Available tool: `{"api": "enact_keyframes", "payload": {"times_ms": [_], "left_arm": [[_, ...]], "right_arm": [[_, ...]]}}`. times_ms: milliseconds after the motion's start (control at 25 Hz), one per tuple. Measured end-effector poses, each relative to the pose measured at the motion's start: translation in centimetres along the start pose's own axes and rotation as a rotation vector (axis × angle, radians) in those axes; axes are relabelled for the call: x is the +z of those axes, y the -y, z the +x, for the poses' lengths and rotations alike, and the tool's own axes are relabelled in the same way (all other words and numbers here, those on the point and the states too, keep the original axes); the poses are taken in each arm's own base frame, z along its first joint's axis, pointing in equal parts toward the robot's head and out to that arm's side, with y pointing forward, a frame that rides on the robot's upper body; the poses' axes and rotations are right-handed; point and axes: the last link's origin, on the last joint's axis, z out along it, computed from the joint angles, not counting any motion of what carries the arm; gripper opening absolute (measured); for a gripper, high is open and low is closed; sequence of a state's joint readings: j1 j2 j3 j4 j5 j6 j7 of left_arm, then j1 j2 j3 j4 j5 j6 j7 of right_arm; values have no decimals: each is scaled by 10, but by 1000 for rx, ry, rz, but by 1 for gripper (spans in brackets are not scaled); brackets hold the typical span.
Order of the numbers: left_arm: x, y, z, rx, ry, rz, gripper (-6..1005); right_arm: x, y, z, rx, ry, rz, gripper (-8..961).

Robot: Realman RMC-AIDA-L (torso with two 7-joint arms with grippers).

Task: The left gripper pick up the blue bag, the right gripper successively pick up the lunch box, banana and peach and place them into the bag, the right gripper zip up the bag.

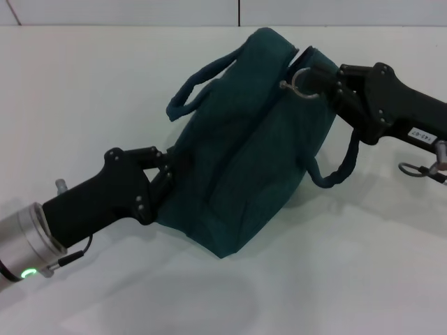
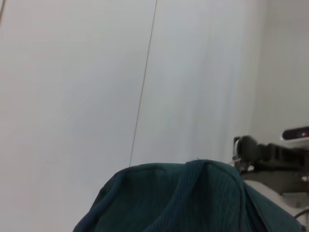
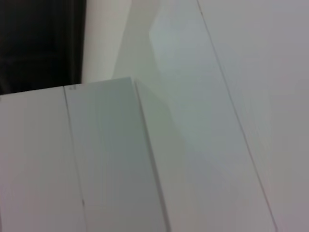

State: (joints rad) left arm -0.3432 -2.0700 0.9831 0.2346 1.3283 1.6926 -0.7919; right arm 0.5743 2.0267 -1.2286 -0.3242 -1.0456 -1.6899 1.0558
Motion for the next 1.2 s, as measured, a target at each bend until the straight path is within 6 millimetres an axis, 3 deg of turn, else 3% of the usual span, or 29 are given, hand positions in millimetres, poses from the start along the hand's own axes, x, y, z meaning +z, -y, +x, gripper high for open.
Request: {"api": "enact_keyframes", "payload": {"times_ms": [480, 600, 800, 1200], "left_arm": [[18, 8, 20, -49, -11, -80, 170], [25, 9, 23, -57, -14, -100, 385], [39, 13, 30, -89, -10, -138, 576], [43, 12, 27, -67, 9, -149, 334]], "right_arm": [[3, 11, 3, -10, -41, 56, 15], [4, 11, 3, -15, -41, 56, 15], [3, 12, 2, -22, -37, 60, 15], [3, 13, 2, -24, -39, 63, 14]]}}
